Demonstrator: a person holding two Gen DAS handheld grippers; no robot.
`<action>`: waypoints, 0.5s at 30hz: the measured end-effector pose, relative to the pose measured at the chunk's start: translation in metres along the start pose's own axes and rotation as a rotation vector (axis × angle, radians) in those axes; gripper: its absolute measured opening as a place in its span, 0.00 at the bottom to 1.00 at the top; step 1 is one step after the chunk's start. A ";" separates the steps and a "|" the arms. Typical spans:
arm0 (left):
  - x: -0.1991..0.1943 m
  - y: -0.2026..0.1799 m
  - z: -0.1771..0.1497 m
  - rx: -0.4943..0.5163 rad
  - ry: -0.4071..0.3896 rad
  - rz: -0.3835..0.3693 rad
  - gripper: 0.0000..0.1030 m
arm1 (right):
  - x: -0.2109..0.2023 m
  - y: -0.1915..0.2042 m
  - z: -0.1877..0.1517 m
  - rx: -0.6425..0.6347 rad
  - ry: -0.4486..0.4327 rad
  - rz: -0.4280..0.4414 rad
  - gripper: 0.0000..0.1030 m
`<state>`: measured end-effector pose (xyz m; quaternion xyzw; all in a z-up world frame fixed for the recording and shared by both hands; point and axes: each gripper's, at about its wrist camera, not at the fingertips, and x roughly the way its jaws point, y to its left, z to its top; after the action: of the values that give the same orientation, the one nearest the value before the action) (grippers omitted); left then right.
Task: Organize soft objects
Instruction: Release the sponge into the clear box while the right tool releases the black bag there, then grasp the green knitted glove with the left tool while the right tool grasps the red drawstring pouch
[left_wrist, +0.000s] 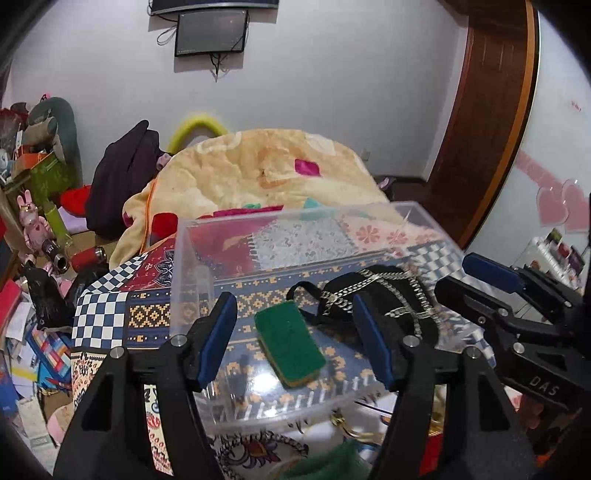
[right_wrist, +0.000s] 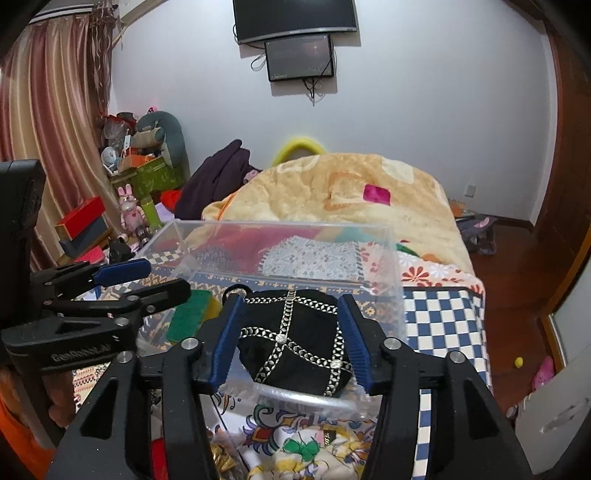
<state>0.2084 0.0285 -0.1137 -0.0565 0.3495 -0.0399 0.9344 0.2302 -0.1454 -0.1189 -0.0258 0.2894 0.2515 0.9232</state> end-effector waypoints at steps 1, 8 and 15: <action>-0.005 0.000 0.001 -0.003 -0.009 -0.005 0.63 | -0.004 0.000 0.001 0.002 -0.011 0.002 0.55; -0.053 -0.001 0.002 -0.011 -0.107 -0.027 0.70 | -0.044 0.002 0.006 -0.014 -0.106 0.013 0.57; -0.088 -0.006 -0.015 -0.001 -0.163 -0.022 0.74 | -0.070 0.009 -0.008 -0.013 -0.152 0.027 0.64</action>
<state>0.1319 0.0318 -0.0667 -0.0638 0.2717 -0.0453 0.9592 0.1722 -0.1704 -0.0865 -0.0087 0.2173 0.2673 0.9388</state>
